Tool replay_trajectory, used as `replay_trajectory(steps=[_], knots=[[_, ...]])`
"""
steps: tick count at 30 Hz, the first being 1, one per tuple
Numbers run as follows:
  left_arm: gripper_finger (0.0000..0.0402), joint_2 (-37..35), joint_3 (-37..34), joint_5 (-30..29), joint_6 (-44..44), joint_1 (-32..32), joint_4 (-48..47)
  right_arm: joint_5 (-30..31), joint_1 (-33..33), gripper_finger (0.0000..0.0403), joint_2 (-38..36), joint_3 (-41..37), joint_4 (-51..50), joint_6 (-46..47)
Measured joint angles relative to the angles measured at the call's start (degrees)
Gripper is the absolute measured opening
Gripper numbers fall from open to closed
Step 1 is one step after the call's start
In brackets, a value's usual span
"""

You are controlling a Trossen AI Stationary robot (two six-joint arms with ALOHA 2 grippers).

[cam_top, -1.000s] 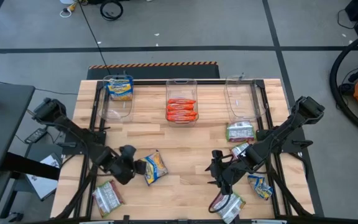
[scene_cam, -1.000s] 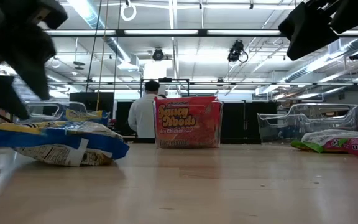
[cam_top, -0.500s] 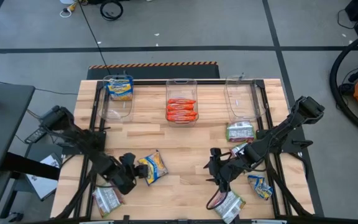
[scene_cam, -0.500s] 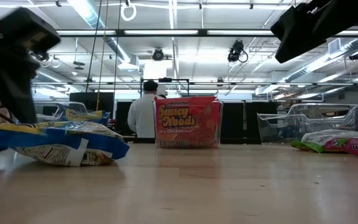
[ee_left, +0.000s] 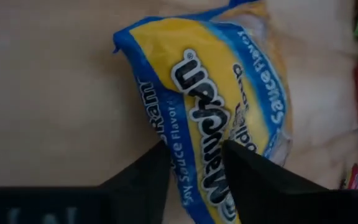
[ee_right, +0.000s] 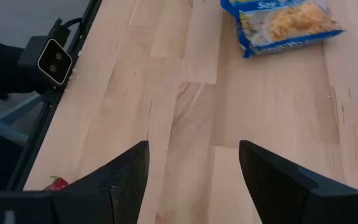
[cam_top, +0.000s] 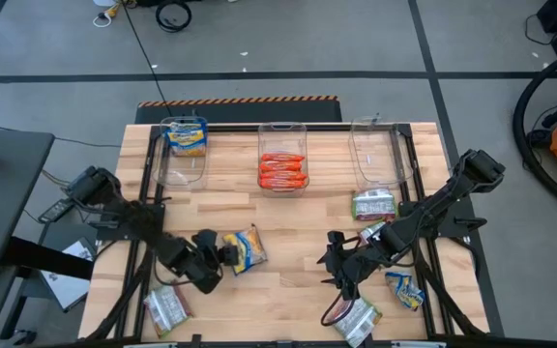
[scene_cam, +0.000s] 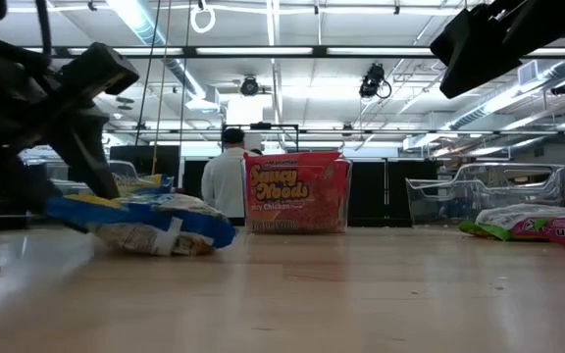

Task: Sort Maruchan noodles
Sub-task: Put the blue noodle pack into the left transparent bin

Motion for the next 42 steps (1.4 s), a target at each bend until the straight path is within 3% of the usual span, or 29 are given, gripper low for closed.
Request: replay_trajectory(steps=[6, 8, 15, 21, 25, 30, 33, 37, 42], knots=[[0.0029, 0.0, 0.0, -4.0, 7.2, 1.9, 0.0, 0.0, 0.0, 0.0254, 0.0, 0.0, 0.0, 0.0], [0.0013, -0.7, 0.0, -3.9, 10.0, 2.5, -0.5, 0.0, 0.0, 0.0254, 0.0, 0.0, 0.1, 0.0], [0.0011, -13.0, 0.0, -3.3, 32.6, 8.2, -4.9, -0.4, 0.0, 0.0254, 0.0, 0.0, 0.5, 0.0], [0.0009, -30.0, 0.3, 1.8, 64.9, 18.5, -14.2, -0.4, 0.0, 0.0254, 0.0, 0.0, 1.0, 0.0], [0.0009, -38.5, 6.9, 4.7, 83.7, 27.7, -27.7, -0.4, 0.0, 0.0254, 0.0, 0.0, 1.2, 0.0], [0.0008, -40.4, 18.8, 1.5, 106.4, 38.5, -45.7, 0.3, -0.8, 0.0254, 0.0, 0.0, 1.2, -0.1], [0.0008, -40.3, 22.1, 1.8, 118.5, 45.7, -52.0, 1.3, -1.7, 0.0254, 0.0, 0.0, 1.2, -0.2], [0.0007, -40.2, 22.0, 2.7, 134.8, 55.6, -56.5, 1.4, -3.7, 0.0254, 0.0, 0.0, 1.5, -0.2], [0.0007, -39.8, 17.9, 6.5, 145.1, 66.1, -56.1, 0.6, -6.3, 0.0254, 0.0, 0.0, 1.9, -0.3]])
